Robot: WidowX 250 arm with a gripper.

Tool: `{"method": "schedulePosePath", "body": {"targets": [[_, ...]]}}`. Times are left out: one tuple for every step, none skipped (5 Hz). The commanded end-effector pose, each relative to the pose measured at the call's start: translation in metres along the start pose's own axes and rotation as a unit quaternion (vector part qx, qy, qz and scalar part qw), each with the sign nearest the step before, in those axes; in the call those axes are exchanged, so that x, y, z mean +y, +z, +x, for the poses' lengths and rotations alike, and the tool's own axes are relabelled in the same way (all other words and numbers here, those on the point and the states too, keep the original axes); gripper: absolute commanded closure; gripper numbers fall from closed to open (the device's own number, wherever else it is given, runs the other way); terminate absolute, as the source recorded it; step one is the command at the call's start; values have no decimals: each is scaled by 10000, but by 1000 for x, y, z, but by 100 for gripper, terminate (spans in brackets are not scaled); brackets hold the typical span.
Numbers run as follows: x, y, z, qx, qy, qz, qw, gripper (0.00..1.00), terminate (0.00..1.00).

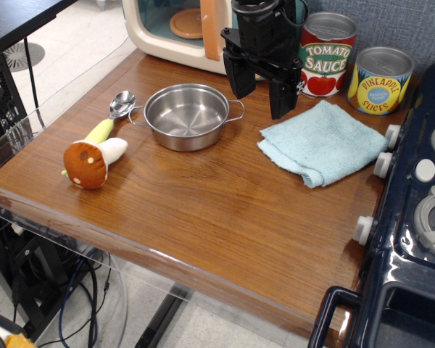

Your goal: Pick up the silver pot and place it at the front corner.

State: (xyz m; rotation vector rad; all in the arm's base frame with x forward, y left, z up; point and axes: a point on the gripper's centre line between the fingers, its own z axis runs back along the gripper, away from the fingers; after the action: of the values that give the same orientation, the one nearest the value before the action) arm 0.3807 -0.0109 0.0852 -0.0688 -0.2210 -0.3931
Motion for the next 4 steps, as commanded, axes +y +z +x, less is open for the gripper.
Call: {"method": "schedulePosePath", "body": {"targets": [[0, 0, 0, 0, 0, 0, 10000, 0, 0], [28, 5, -15, 155, 178, 408, 9989, 0, 0], [42, 9, -25, 252, 243, 742, 9966, 0, 0], [56, 15, -32, 218, 457, 957, 9941, 0, 0]]}}
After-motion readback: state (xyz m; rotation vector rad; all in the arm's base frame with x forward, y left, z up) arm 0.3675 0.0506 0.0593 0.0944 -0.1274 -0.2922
